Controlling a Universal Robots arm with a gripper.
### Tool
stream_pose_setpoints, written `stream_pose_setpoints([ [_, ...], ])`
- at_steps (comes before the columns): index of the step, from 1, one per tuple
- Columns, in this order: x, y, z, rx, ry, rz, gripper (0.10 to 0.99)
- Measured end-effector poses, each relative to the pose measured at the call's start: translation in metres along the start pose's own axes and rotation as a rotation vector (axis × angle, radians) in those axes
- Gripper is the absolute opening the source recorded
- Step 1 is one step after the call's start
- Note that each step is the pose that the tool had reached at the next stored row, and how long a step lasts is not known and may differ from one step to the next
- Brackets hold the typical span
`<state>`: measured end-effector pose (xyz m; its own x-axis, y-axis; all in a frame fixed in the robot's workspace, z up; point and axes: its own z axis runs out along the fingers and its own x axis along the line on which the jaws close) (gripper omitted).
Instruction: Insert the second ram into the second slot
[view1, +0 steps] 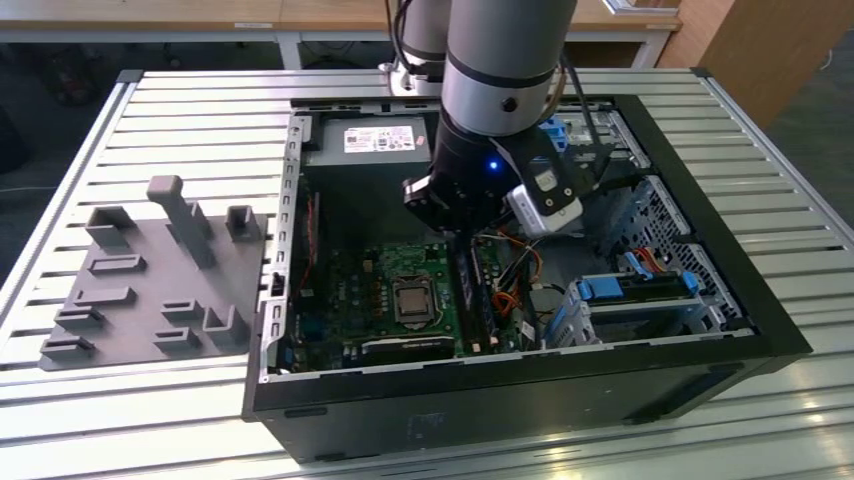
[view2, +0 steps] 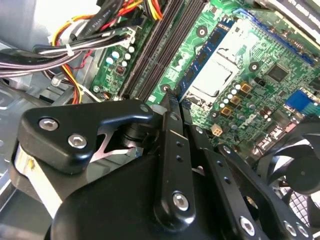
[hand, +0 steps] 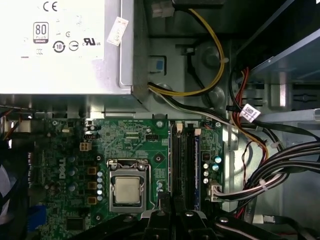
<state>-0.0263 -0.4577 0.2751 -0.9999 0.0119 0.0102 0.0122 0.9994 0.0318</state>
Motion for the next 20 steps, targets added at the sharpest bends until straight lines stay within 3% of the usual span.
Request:
stream_pose_setpoints([
  [5,-0.0077,0.0001,0.0006,0.000,0.0005,0.000,0.137],
  [13,-0.0081,-0.0028,0.0058,0.000,0.0012,0.001,0.137],
  [20,-0.0084,-0.0034,0.0161,0.000,0.0051,0.002,0.137],
])
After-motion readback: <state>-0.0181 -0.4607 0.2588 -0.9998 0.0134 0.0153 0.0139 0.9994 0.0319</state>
